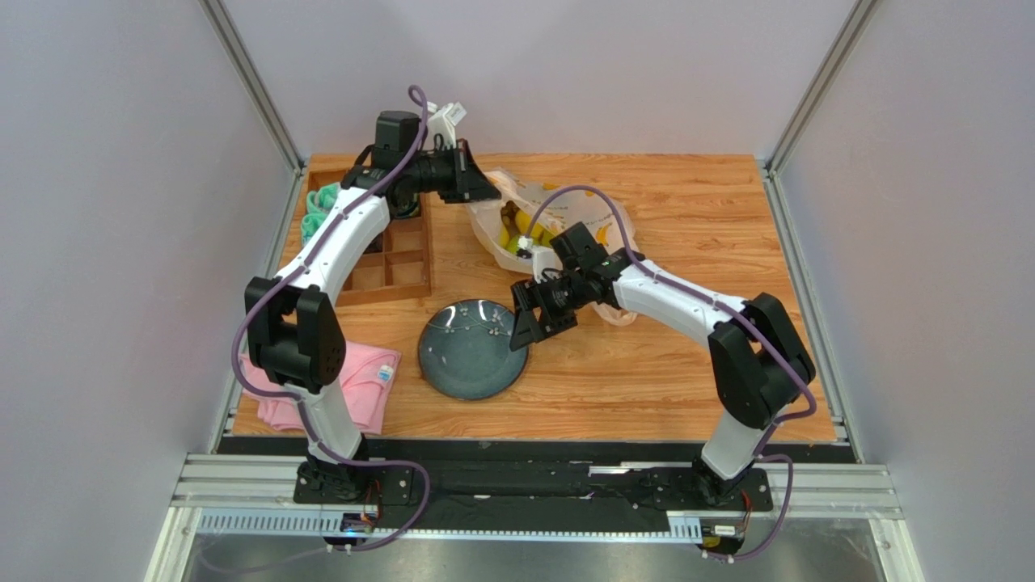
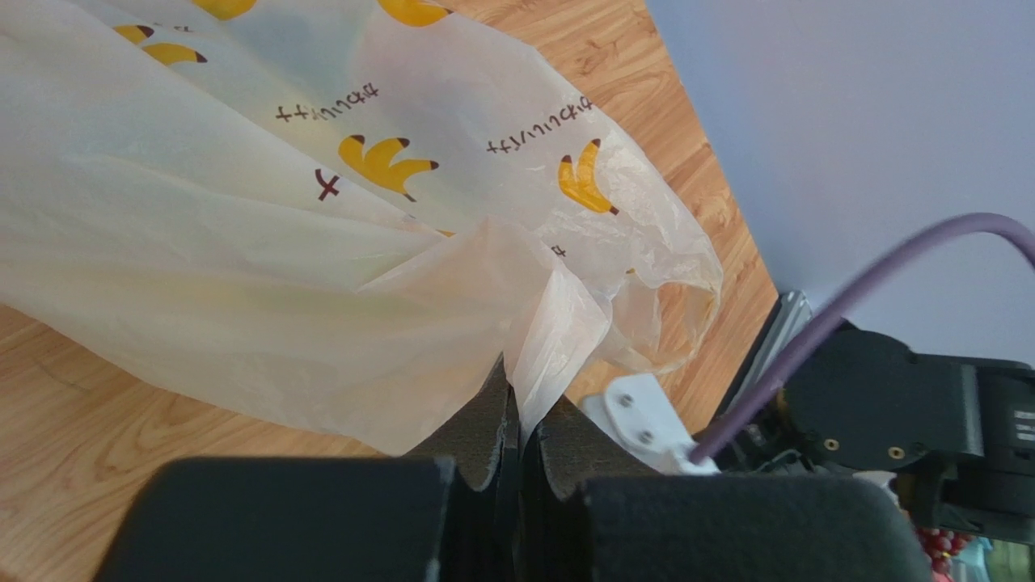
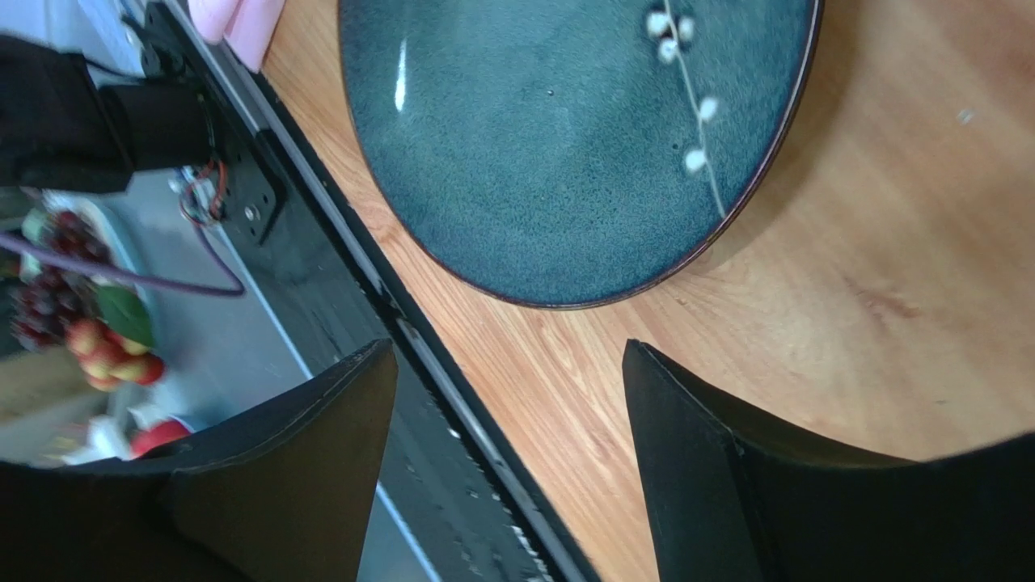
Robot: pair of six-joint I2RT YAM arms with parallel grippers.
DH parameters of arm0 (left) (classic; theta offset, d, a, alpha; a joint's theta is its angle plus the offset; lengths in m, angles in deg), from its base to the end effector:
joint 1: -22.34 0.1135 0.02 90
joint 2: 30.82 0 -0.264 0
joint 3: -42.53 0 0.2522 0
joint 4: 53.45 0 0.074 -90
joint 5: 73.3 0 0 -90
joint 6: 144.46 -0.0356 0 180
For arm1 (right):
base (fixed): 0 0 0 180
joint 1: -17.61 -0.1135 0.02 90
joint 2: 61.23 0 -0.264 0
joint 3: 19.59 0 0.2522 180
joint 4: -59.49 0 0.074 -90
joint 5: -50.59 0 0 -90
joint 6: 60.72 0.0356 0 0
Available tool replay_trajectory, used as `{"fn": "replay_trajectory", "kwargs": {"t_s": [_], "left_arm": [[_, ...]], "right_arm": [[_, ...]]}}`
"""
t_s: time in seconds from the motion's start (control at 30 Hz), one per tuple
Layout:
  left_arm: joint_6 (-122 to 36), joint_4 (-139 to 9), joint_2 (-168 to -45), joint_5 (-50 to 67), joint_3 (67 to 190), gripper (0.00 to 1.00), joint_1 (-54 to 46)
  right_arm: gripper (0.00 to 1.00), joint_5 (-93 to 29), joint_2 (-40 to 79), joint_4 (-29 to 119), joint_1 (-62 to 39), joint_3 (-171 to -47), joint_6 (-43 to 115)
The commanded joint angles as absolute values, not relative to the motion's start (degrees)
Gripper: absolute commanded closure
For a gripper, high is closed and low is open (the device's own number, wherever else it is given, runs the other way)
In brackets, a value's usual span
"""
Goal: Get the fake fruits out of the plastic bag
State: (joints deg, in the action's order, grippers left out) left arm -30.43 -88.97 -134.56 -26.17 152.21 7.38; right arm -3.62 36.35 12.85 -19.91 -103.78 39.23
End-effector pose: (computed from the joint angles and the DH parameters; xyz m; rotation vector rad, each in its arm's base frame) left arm 0.4001 -0.1320 0.3466 0.3122 2.1290 -1.1839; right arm 0.2662 0.2306 0.2277 -0.8727 2.5745 1.0923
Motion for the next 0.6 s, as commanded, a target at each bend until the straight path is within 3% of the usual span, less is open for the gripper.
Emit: {"fn": "replay_trajectory", "kwargs": {"t_s": [0.0, 0.27, 0.37, 0.4, 0.47, 0.5, 0.57], "left_arm": [[-29.0, -88.3, -132.2, -26.3, 150.8, 0.97, 7.6], [-30.6, -88.7, -131.5, -25.5, 149.5, 0.97, 7.6], [-30.7, -89.2, -131.4, -25.5, 149.4, 0.97, 7.6], [-30.6, -89.2, -131.3, -25.6, 149.3, 0.97, 7.6], [-30.6, -89.0, -131.3, -25.7, 149.2, 0.97, 7.6], [-30.4, -88.7, -131.4, -25.7, 149.2, 0.97, 7.6], [-29.9, -88.2, -131.5, -25.8, 149.0, 0.97, 7.6]], "right_arm": [[0.28, -4.5, 40.0, 20.2, -17.8, -101.6, 57.4], [0.33, -5.1, 50.6, 30.2, -17.5, -101.7, 67.2], [0.50, -4.3, 51.4, 30.2, -17.4, -101.6, 67.3], [0.64, -3.7, 51.0, 30.1, -17.3, -101.2, 66.9], [0.75, -1.9, 49.8, 30.2, -16.5, -99.1, 65.1], [0.92, -1.6, 48.2, 29.4, -16.1, -98.2, 64.5], [1.00, -2.0, 45.9, 28.1, -14.4, -95.2, 62.6]]}}
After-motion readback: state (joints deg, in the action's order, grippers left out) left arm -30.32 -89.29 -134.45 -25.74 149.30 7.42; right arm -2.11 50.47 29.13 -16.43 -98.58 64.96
